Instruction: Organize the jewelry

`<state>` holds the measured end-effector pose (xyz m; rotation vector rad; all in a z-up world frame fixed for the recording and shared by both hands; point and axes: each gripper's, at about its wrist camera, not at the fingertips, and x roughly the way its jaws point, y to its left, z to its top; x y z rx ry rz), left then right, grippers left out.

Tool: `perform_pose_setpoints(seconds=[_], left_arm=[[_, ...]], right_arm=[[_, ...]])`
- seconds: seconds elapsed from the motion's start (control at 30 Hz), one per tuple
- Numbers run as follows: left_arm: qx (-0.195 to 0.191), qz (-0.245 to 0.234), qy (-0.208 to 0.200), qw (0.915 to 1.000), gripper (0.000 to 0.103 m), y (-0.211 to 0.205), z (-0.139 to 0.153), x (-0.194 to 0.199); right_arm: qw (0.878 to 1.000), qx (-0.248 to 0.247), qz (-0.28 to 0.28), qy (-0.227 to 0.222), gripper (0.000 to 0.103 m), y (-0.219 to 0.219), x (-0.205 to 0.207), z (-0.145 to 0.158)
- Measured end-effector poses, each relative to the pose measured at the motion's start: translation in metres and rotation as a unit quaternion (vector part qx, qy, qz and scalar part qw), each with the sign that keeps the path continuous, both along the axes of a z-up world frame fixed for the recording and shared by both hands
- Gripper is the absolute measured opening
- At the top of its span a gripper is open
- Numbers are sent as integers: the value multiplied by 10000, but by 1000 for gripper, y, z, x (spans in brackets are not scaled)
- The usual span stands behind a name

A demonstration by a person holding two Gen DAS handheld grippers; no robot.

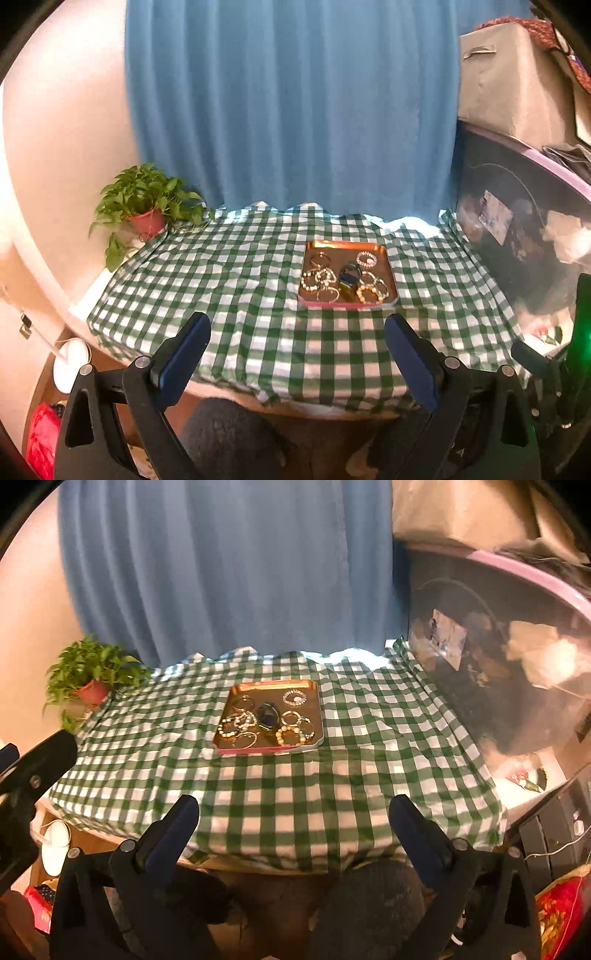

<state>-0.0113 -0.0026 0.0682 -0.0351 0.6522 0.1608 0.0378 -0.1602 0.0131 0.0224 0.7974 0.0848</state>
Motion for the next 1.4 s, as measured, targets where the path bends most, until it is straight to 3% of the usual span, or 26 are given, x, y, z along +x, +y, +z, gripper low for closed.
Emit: perform_pose_setpoints(seconds=[0.1, 0.27, 0.43, 0.77, 1.4], left_arm=[[-77, -202, 84, 9997, 95, -4, 0, -20], [104, -408, 100, 9991, 95, -17, -10, -37], [-276, -548, 353, 9975, 95, -13, -21, -34], [-125, -536, 643, 9964, 95, -19, -27, -23], [14, -357, 402, 9986, 96, -15, -27, -22]], right_arm=[[9999, 90, -81, 43, 102, -3, -27, 5], [9997, 58, -201, 146, 102, -6, -54, 8], [9992, -157, -353, 30, 102, -8, -67, 6], [9987, -385, -319, -38, 102, 1, -66, 4], [9988, -301, -300, -240, 101, 6, -59, 0]])
